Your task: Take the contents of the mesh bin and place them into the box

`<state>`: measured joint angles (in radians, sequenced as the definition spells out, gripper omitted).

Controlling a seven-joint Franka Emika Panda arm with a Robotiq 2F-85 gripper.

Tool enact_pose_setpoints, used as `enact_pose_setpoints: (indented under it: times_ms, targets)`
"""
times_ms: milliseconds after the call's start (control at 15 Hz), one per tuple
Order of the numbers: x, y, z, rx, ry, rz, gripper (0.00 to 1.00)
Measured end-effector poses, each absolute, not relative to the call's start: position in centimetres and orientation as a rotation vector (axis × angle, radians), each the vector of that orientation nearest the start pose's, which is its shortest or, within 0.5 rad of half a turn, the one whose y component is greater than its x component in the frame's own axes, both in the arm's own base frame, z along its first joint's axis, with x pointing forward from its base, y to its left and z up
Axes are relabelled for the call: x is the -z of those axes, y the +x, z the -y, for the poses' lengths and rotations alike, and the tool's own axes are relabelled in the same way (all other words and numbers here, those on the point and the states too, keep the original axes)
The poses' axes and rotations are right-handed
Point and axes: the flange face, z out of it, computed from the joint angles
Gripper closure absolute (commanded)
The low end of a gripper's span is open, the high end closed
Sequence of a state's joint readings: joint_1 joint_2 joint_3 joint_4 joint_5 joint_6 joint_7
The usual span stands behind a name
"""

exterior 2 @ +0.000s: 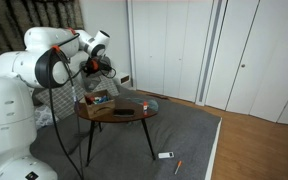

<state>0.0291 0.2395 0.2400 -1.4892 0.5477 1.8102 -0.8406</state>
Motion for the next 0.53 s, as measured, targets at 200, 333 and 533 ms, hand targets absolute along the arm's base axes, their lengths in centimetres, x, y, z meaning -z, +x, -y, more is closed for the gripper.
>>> enact_pose_setpoints:
  times_ms: [200,333,533]
  targets:
    - [-54.8,61.2,-17.6,0.229,-2.159,1.179,0.98]
    - [-53.8,61.2,-16.3,0.162,-2.096,1.142,0.98]
    - [-52.3,61.5,-14.6,0.091,-2.006,1.091,0.98]
